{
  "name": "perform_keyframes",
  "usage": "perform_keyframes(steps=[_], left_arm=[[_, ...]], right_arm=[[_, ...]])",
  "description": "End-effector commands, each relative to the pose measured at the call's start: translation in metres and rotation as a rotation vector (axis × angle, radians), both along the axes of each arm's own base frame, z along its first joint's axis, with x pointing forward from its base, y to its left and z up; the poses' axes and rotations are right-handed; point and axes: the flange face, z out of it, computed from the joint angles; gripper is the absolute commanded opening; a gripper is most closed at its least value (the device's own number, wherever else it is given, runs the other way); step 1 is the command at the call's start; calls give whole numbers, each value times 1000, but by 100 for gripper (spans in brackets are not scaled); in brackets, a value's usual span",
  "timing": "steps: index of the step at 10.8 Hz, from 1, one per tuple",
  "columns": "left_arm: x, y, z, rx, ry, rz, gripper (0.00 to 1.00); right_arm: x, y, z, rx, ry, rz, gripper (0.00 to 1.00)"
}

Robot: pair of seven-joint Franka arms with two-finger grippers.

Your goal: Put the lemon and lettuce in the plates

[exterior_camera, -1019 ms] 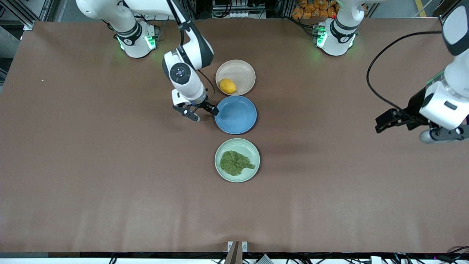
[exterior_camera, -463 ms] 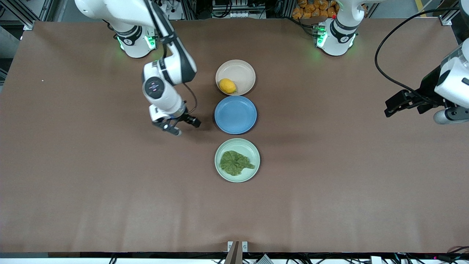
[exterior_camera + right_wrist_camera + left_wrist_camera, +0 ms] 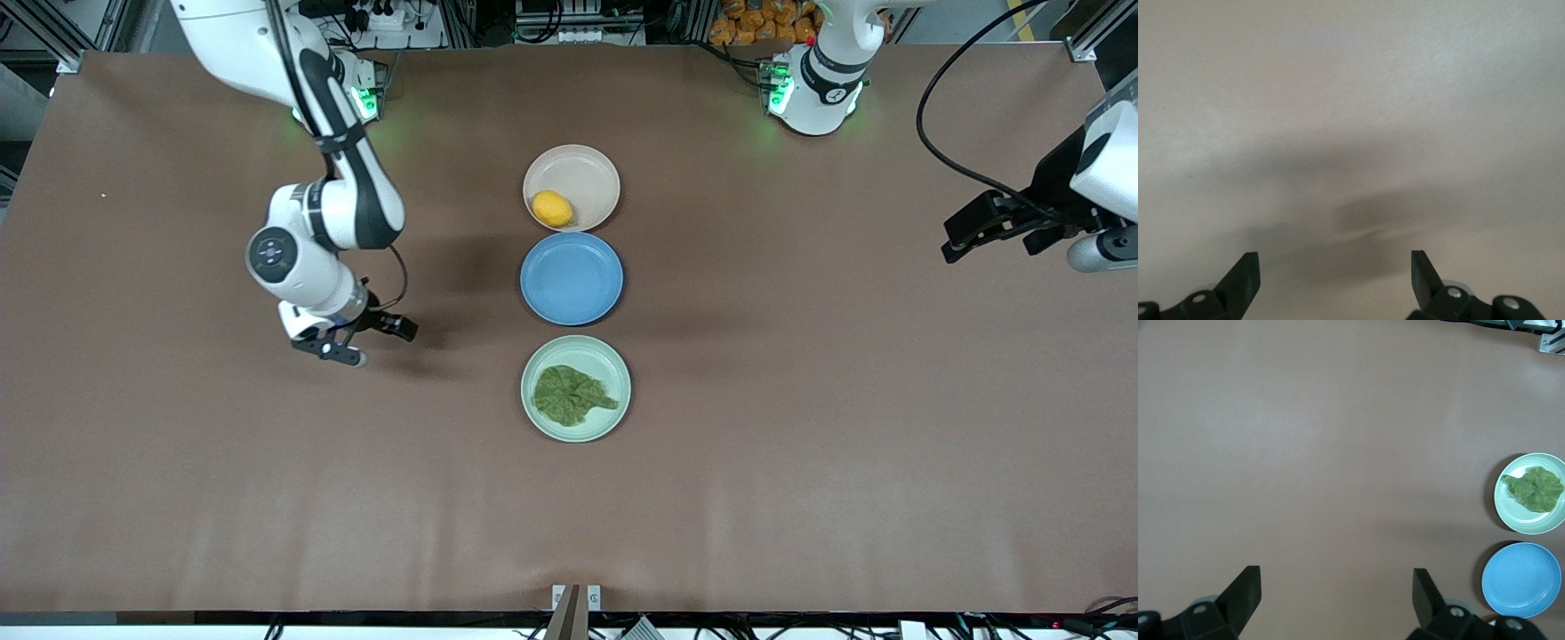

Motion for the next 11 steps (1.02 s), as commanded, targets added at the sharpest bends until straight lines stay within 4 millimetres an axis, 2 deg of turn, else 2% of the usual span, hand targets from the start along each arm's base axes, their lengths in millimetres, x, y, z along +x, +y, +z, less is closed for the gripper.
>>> perform_keyframes(steps=[1,6,7,9,11], left_arm=[[-12,18,11,-31,5,6,100],[-25,25,13,-6,46,-50,100],[-28,27,16,0,41,-49,100],[-30,15,21,92,24,-134,100],[-29,21,23,96,21,-138,100]], right_arm=[[12,-25,-7,-5,-1,70,100],[42,-134,-2,38,-46,193,100],[44,-144,2,10,-46,235,100],[43,-163,17,-15,-48,262,100],[39,-176,45,-15,-23,275,100]])
